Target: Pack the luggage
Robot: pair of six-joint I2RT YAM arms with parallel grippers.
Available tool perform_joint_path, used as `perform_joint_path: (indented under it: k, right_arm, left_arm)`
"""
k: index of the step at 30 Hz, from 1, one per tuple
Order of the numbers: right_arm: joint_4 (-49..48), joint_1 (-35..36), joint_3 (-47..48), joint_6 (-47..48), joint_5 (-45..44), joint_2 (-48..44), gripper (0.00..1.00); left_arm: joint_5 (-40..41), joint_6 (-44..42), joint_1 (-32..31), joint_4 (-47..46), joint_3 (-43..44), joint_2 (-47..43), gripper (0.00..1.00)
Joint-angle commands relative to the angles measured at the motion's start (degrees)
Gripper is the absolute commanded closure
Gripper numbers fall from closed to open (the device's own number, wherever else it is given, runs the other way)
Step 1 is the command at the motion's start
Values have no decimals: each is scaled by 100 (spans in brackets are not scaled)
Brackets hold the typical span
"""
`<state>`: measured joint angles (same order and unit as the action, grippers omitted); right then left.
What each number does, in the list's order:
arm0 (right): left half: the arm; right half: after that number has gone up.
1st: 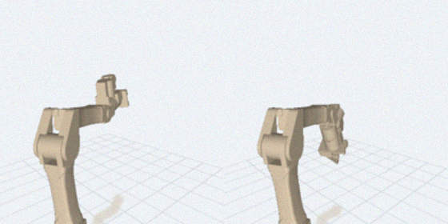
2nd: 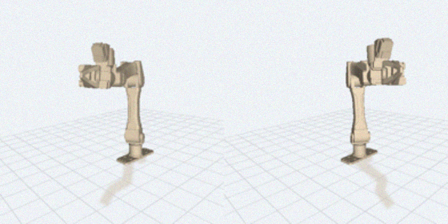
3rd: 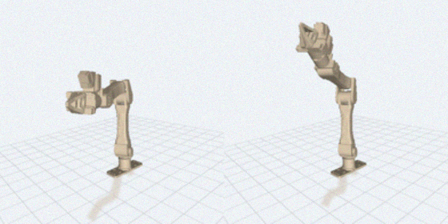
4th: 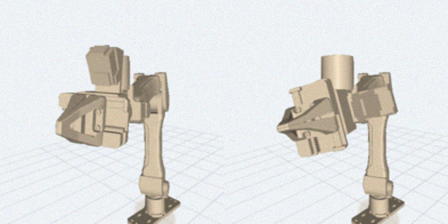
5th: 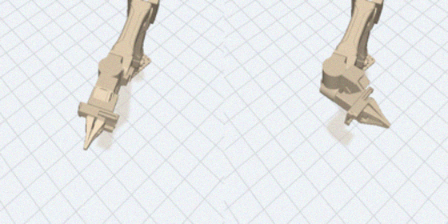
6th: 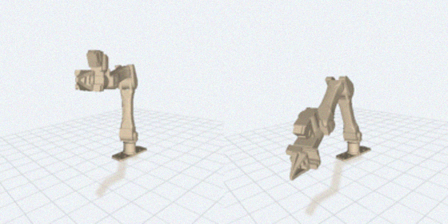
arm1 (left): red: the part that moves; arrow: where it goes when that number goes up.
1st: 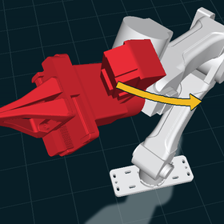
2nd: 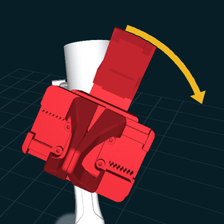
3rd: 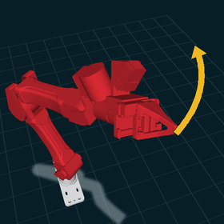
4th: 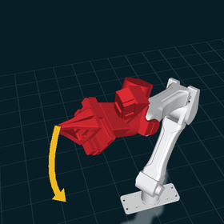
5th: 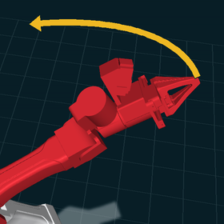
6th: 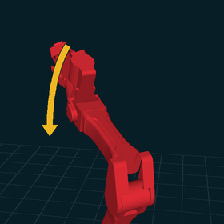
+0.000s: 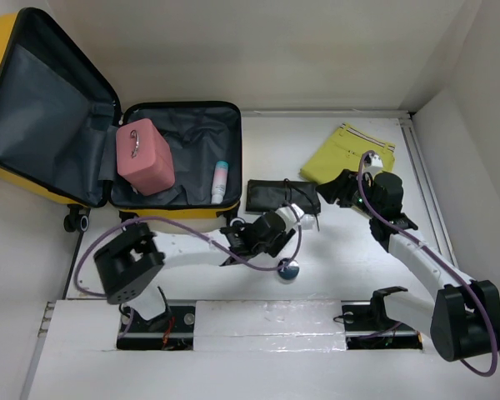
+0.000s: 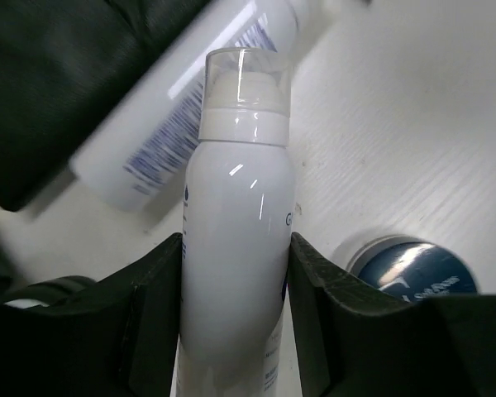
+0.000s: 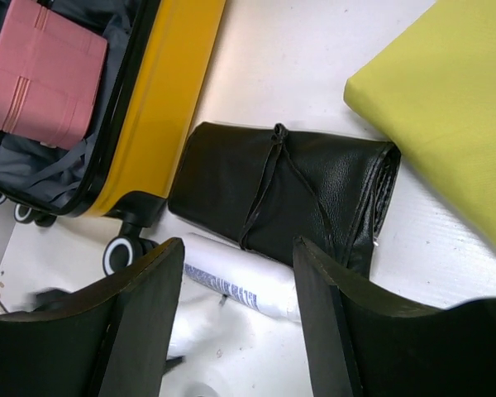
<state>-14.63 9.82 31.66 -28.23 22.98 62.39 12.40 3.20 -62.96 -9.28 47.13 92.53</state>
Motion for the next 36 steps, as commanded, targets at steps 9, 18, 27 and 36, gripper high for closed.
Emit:
perform_joint_path:
  k: [9,18,27,36]
  right_arm:
    - [-365,151,-19,81,31,-78,39]
    - [-365,266,-19,81,66,-78,39]
    - [-251,433,42,186,-224,-139,39]
    - [-198,485,42,186,-233,-139,39]
  left_arm:
    - [1501,1199,1240,-216,1121,-1747,83]
    - [983,1789,3922,154,2808,211,79]
    - [1616,1605,4652,743,3662,1600,69]
    - [1749,1798,4407,805,3558,1295,27]
